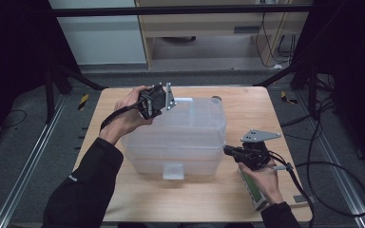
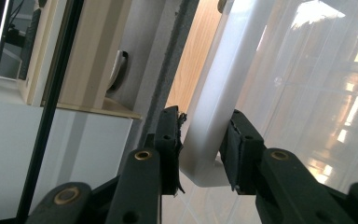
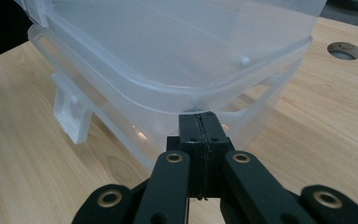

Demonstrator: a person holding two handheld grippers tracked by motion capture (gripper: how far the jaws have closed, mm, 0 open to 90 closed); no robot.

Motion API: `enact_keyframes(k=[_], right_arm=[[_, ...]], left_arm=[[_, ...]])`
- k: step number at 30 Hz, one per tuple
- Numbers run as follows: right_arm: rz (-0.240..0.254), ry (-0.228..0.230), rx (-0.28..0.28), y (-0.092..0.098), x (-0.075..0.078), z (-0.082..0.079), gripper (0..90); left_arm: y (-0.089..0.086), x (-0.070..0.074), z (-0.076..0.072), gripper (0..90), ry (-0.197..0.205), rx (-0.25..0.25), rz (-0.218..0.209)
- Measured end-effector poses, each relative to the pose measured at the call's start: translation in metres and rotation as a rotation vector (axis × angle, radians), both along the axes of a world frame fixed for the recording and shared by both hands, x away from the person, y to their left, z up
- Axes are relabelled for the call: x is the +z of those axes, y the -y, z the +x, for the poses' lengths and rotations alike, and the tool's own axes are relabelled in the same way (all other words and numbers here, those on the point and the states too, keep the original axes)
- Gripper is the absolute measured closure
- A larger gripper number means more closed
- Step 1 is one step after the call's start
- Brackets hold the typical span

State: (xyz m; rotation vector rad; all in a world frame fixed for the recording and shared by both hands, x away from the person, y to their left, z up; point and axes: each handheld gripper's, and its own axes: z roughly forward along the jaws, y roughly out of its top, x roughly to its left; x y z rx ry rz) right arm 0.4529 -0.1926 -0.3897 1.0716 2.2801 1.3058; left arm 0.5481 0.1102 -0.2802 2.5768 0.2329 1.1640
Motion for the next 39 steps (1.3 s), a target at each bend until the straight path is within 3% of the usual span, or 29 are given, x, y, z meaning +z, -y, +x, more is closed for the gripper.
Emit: enact_keyframes(k=[6, 16, 21, 29, 35, 39], right_arm=[[-0.002, -0.006, -0.001, 0.0, 0.0, 0.0, 90.0], [0.002, -0.003, 0.002, 0.001, 0.0, 0.0, 90.0], [0.001, -0.002, 0.001, 0.0, 0.0, 0.0, 90.0], [-0.001, 0.0, 0.002, 0.0, 0.0, 0.0, 90.0], [-0.004, 0.0, 0.0, 0.0, 0.0, 0.0, 90.0], [-0.006, 0.0, -0.001, 0.0, 0.0, 0.0, 90.0]], left_arm=[[-0.003, 0.002, -0.003, 63.4, 0.006, -0.019, -0.004], [-0.013, 0.012, -0.019, 57.3, 0.01, -0.023, -0.038], [-0.025, 0.017, -0.026, 57.1, 0.009, -0.009, -0.077], [-0.054, 0.024, -0.035, 60.4, 0.01, 0.033, -0.175], [-0.075, 0.021, -0.038, 65.4, 0.02, 0.094, -0.265], [-0.087, 0.018, -0.039, 69.6, 0.012, 0.132, -0.357]])
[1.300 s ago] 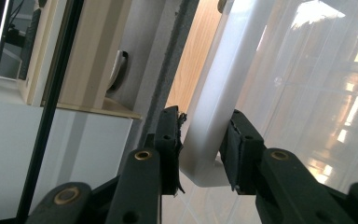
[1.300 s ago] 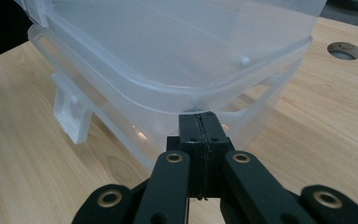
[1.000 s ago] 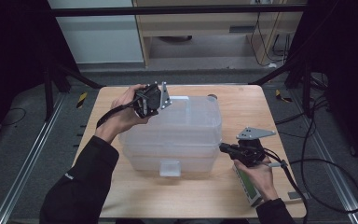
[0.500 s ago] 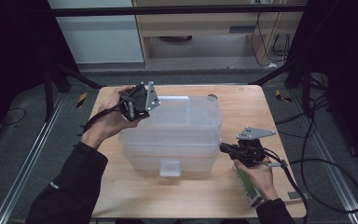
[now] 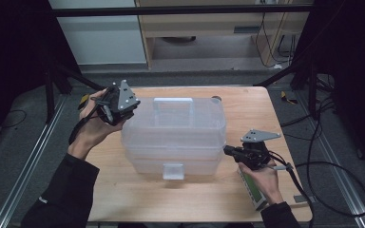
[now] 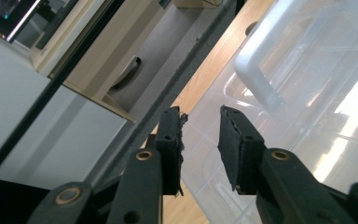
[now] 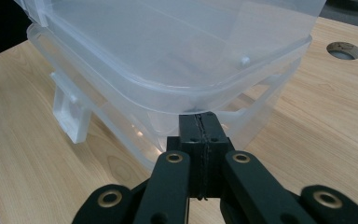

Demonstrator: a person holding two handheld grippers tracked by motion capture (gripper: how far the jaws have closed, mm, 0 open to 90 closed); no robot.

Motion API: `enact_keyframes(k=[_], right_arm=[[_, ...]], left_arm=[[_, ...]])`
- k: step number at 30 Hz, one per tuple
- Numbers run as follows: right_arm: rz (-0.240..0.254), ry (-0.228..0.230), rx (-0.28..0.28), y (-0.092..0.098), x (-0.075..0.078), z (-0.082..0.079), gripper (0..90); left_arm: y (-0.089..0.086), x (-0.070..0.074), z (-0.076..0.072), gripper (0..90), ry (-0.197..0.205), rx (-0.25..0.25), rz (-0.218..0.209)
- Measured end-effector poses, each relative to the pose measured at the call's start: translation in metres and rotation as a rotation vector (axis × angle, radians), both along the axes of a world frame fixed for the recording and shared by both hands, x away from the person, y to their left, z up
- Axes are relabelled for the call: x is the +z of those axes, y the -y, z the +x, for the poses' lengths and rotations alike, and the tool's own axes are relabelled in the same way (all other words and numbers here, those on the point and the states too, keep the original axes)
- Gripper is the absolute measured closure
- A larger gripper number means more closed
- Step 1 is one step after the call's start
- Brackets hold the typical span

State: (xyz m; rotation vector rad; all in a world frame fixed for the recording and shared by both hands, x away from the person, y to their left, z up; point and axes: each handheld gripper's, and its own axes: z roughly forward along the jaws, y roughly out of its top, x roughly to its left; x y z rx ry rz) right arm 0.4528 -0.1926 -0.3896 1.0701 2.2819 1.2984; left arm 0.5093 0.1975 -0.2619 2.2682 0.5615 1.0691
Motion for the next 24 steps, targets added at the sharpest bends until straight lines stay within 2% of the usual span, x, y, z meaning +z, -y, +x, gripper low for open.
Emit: enact_keyframes(k=[5, 11, 16, 17, 19, 20, 21, 22, 24], right_arm=[[-0.002, -0.001, 0.002, 0.0, 0.0, 0.0, 90.0], [-0.003, -0.001, 0.002, 0.0, 0.0, 0.0, 90.0], [-0.004, 0.0, 0.003, 0.0, 0.0, 0.001, 90.0], [-0.004, 0.0, 0.003, 0.0, 0.0, 0.0, 90.0], [-0.004, -0.001, 0.004, 0.0, 0.0, 0.0, 90.0], [-0.005, 0.002, 0.005, 0.0, 0.001, 0.001, 90.0], [-0.004, 0.001, 0.005, 0.0, 0.001, 0.001, 90.0], [-0.004, 0.001, 0.005, 0.0, 0.001, 0.001, 90.0], [-0.003, 0.002, 0.005, 0.0, 0.001, 0.001, 90.0]], left_arm=[[-0.015, -0.005, -0.003, 72.8, -0.011, 0.042, -0.08], [-0.033, -0.013, -0.009, 78.6, 0.007, 0.106, -0.18], [-0.043, -0.02, -0.016, 81.6, 0.018, 0.137, -0.245], [-0.045, -0.021, -0.017, 82.2, 0.034, 0.14, -0.254], [-0.047, -0.023, -0.019, 82.4, 0.036, 0.146, -0.263], [-0.052, -0.027, -0.024, 82.8, 0.035, 0.16, -0.304], [-0.054, -0.029, -0.025, 83.0, 0.034, 0.167, -0.321], [-0.058, -0.03, -0.026, 83.1, 0.045, 0.174, -0.324], [-0.063, -0.035, -0.029, 83.8, 0.035, 0.184, -0.346]])
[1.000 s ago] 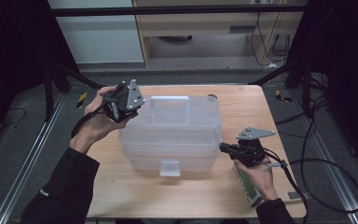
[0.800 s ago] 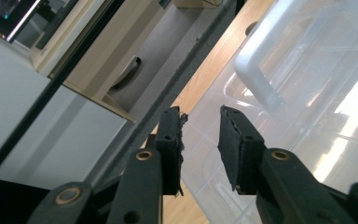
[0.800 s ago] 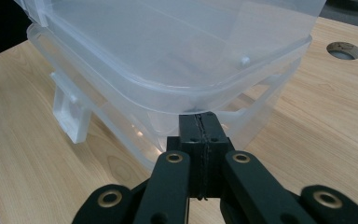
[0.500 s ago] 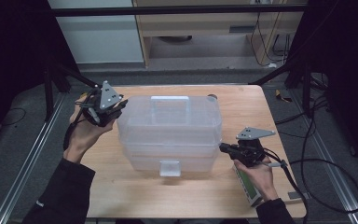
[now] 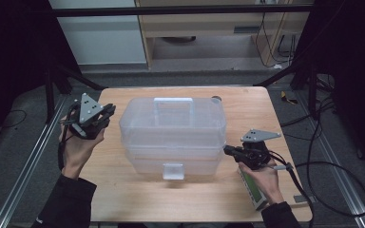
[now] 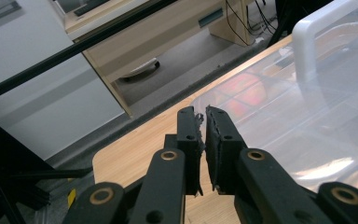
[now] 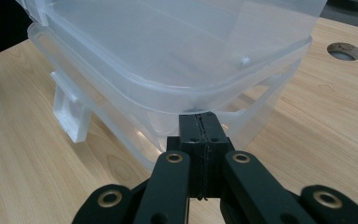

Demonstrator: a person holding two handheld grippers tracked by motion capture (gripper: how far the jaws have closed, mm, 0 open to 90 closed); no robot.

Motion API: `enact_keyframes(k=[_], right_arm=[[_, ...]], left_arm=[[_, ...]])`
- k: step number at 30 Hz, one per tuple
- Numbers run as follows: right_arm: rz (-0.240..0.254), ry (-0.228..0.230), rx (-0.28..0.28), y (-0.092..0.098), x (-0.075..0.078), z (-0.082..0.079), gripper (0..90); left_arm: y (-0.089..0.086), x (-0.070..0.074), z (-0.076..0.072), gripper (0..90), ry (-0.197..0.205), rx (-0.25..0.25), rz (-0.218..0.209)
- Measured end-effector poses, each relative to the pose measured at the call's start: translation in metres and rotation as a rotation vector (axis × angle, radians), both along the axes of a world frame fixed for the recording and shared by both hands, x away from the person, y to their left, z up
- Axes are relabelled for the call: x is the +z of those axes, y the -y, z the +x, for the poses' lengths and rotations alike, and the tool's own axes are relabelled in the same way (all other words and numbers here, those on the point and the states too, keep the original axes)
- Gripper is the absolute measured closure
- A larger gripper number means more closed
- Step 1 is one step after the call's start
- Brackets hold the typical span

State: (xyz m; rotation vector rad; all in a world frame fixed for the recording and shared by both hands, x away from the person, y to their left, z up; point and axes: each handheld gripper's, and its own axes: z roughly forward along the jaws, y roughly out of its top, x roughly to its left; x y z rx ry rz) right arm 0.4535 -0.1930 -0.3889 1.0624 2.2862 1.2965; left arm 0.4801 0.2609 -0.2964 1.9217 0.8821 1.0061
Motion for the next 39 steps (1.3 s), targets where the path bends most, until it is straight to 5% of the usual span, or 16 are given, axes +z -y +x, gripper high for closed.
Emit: enact_keyframes(k=[9, 23, 39], right_arm=[[0.001, 0.001, -0.001, 0.0, 0.001, 0.0, 90.0], [0.005, 0.013, 0.0, 0.0, 0.003, 0.001, 90.0], [0.011, 0.032, -0.005, 0.0, 0.008, 0.002, 90.0]], left_arm=[[-0.022, -0.029, -0.012, 86.0, -0.034, 0.033, -0.086], [-0.032, -0.086, -0.026, 83.3, -0.144, 0.044, -0.096], [-0.01, -0.103, -0.027, 68.3, -0.108, 0.031, -0.088]])
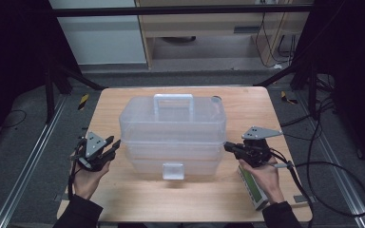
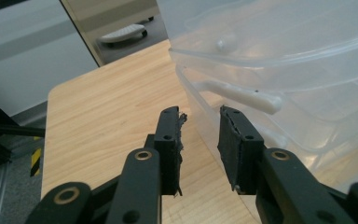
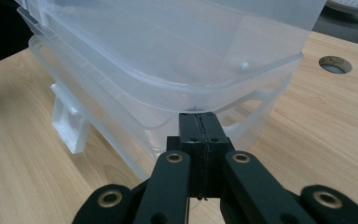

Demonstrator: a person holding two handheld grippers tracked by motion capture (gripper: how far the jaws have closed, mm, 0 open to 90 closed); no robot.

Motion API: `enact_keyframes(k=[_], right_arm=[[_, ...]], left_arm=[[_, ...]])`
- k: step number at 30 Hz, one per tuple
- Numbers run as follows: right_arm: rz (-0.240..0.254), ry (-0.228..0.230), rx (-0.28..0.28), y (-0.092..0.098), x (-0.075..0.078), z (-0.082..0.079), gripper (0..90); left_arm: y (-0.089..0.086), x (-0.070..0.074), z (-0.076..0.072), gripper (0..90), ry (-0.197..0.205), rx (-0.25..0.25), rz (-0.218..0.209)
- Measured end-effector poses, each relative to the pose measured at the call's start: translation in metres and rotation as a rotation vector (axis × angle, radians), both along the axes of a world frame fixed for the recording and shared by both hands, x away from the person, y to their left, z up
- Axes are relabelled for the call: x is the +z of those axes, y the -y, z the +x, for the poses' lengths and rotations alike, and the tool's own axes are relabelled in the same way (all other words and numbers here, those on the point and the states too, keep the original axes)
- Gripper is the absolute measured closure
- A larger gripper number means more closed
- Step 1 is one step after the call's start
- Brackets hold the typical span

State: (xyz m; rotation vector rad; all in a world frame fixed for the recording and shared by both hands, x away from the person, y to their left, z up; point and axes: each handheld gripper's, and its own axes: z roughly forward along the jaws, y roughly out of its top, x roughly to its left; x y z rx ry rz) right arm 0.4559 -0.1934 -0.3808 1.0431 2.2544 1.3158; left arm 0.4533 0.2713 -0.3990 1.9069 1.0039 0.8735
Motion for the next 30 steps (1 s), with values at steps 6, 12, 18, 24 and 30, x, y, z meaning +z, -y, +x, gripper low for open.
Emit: enact_keyframes(k=[6, 12, 18, 24, 30], right_arm=[[0.009, 0.001, -0.001, 0.001, 0.001, 0.001, 90.0], [0.01, 0.0, -0.003, 0.001, 0.001, 0.002, 90.0], [0.009, 0.003, -0.006, 0.001, 0.001, 0.002, 90.0], [0.012, 0.002, -0.007, 0.001, 0.001, 0.002, 90.0], [0.019, 0.008, -0.006, 0.001, 0.002, 0.002, 90.0]], left_arm=[[0.005, 0.002, -0.001, 66.5, 0.025, -0.018, -0.01], [0.009, 0.003, -0.001, 66.2, 0.044, -0.026, -0.007], [0.014, 0.002, 0.001, 66.6, 0.049, -0.038, 0.003], [0.018, 0.002, 0.001, 67.3, 0.07, -0.04, 0.012], [0.018, 0.002, 0.001, 66.9, 0.072, -0.028, -0.001]])
